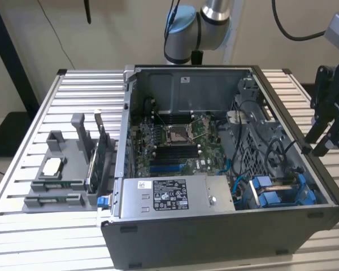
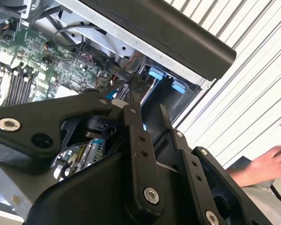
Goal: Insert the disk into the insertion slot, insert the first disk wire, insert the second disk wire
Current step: 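Insert the second disk wire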
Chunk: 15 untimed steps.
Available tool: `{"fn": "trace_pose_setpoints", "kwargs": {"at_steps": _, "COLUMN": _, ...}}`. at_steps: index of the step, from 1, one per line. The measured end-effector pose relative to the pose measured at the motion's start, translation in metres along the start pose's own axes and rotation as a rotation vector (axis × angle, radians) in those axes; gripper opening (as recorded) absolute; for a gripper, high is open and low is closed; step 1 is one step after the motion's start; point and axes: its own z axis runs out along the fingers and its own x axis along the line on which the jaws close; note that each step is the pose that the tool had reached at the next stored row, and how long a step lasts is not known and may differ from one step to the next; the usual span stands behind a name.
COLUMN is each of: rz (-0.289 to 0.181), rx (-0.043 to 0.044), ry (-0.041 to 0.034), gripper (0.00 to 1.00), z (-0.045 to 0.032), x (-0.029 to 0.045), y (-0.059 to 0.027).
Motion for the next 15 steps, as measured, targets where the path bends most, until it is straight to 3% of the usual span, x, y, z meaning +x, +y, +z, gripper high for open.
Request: {"fn": "trace_pose_setpoints", "kwargs": {"at_steps": 15, "rz": 0.0, "rx": 0.0, "ry": -0.0001, "gripper": 0.33, "z": 0.0018, "x": -0.0001, "y": -0.0039}}
